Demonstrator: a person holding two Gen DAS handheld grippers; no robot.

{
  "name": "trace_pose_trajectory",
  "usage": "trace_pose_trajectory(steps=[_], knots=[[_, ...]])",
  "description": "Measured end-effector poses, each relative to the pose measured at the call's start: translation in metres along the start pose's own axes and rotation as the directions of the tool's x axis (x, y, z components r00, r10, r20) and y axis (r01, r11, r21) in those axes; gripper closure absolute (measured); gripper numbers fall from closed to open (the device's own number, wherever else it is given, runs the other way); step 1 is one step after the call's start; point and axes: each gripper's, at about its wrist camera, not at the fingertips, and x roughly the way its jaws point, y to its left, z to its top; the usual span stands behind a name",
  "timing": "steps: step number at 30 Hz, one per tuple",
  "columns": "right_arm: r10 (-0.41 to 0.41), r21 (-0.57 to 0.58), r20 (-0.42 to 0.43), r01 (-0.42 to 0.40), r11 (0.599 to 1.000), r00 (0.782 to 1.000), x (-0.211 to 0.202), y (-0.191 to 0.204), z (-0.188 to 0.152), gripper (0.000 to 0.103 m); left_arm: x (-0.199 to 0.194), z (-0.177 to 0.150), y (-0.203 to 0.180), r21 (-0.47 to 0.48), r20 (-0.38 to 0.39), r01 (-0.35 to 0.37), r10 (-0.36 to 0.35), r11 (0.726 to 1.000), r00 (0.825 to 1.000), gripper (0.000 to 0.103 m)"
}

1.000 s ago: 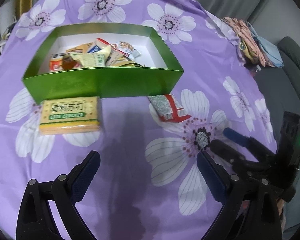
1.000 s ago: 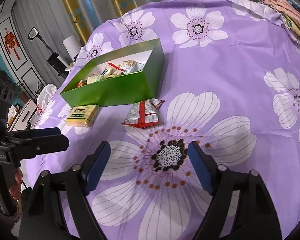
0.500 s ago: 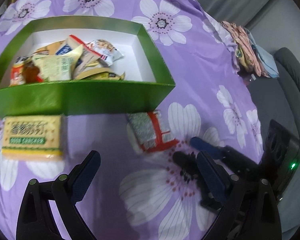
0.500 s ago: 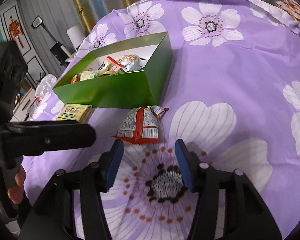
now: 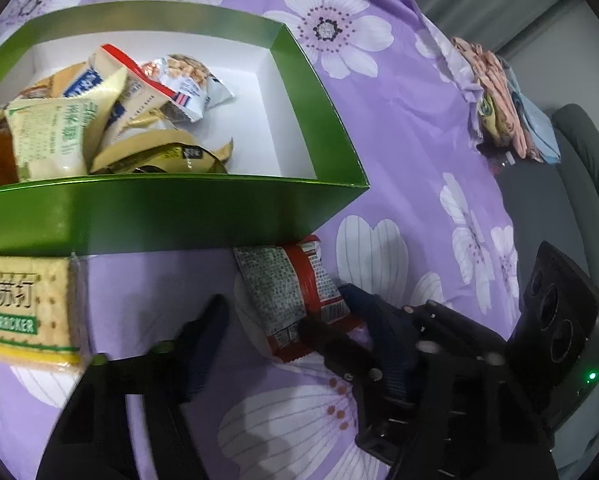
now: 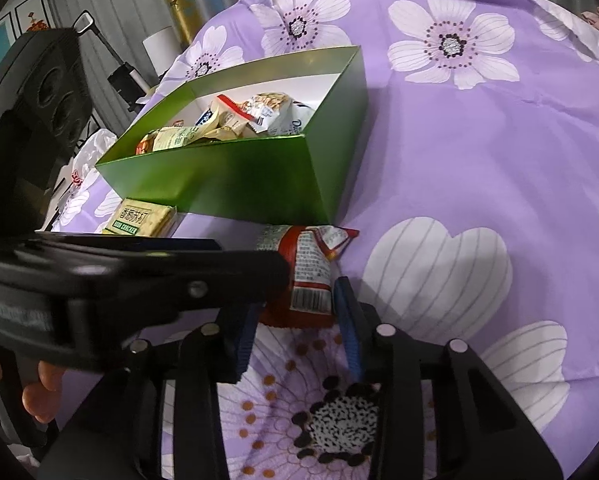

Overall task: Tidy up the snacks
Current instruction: 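Close the left tool on the red-and-white bag and lift it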

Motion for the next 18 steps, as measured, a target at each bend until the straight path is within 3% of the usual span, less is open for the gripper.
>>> trace_pose_trajectory(steps=[8, 18], knots=[[0.030, -0.007, -0.025, -0.030, 1.000, 0.999, 0.004, 0.004, -0.002, 0.074, 0.008, -0.002, 0.007, -0.028, -0.018, 0.010, -0.010, 1.000, 1.000, 0.060], [0.061, -0.029, -0.003, -0.061, 0.998, 0.998, -0.009, 0.025, -0.014, 0.080, -0.010, -0.016, 0.014, -0.021, -0.018, 0.007, -0.008, 1.000, 1.000, 0.062]])
